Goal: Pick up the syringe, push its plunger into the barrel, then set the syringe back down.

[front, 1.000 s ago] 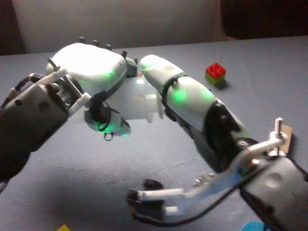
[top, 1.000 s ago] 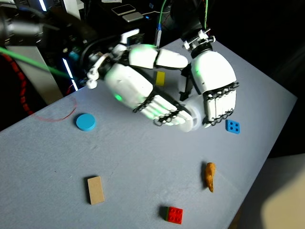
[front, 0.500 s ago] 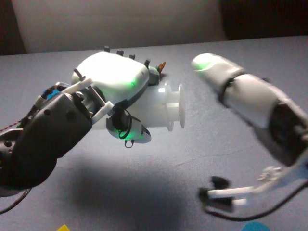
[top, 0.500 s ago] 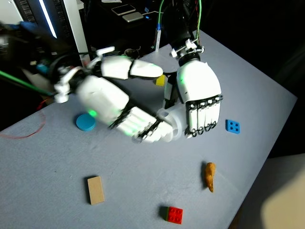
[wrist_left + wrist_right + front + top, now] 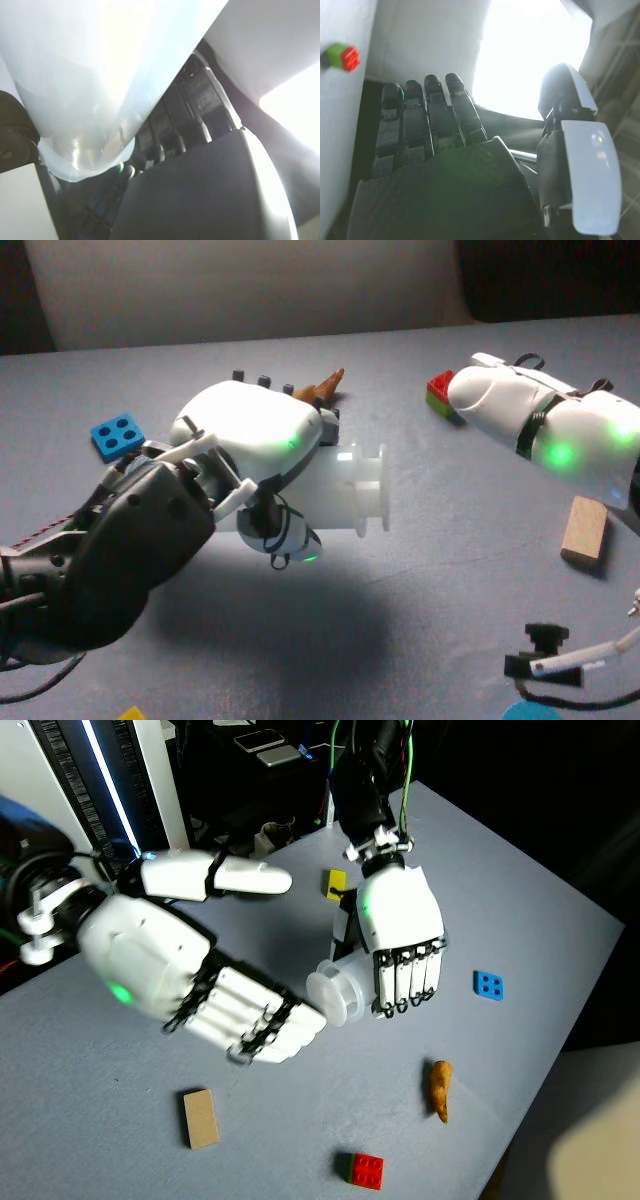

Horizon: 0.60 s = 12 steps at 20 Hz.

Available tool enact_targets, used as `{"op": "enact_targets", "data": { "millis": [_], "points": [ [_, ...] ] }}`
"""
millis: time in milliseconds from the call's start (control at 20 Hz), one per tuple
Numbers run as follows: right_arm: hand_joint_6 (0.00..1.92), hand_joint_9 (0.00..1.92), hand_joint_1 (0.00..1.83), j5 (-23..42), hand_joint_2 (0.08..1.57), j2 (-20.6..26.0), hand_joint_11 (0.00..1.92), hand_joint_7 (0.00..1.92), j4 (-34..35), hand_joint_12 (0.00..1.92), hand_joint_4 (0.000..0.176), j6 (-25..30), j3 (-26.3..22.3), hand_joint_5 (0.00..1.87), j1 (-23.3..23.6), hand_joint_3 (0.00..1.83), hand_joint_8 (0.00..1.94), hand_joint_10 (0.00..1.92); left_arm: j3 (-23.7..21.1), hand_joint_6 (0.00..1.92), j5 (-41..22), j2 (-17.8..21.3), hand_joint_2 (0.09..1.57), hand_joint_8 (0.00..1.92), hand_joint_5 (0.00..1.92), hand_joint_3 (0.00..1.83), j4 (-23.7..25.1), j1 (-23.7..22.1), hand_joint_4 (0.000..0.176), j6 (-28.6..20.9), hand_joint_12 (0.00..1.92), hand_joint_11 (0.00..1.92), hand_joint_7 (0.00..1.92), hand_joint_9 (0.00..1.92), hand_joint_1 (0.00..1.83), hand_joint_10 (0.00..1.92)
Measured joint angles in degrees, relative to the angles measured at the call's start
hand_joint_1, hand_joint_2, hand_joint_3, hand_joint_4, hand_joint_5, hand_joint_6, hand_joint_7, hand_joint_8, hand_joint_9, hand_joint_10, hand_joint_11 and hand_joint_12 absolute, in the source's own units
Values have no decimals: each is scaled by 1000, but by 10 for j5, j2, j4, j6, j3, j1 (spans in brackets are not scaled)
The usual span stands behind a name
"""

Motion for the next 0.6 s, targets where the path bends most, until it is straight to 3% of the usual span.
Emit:
{"op": "enact_targets", "data": {
  "millis": [200,400,600],
  "points": [
    [0,119,0,-19,1111,3,0,119,-6,370,0,-67,0,116,5,0,0,1,15,921,2,-23,1117,999,974,0,2,15,0,0,1313,737,956,881,1375,1301],
    [0,119,0,-23,1104,5,0,114,-14,382,0,-85,9,114,11,0,0,1,27,906,9,-38,1111,970,971,0,14,19,0,0,1303,757,980,898,1378,1287],
    [3,119,0,-32,1112,14,0,119,-121,370,0,-65,8,125,-6,1,1,2,36,917,11,-47,1119,1000,945,0,19,19,0,0,1332,726,971,887,1376,1313]
  ]
}}
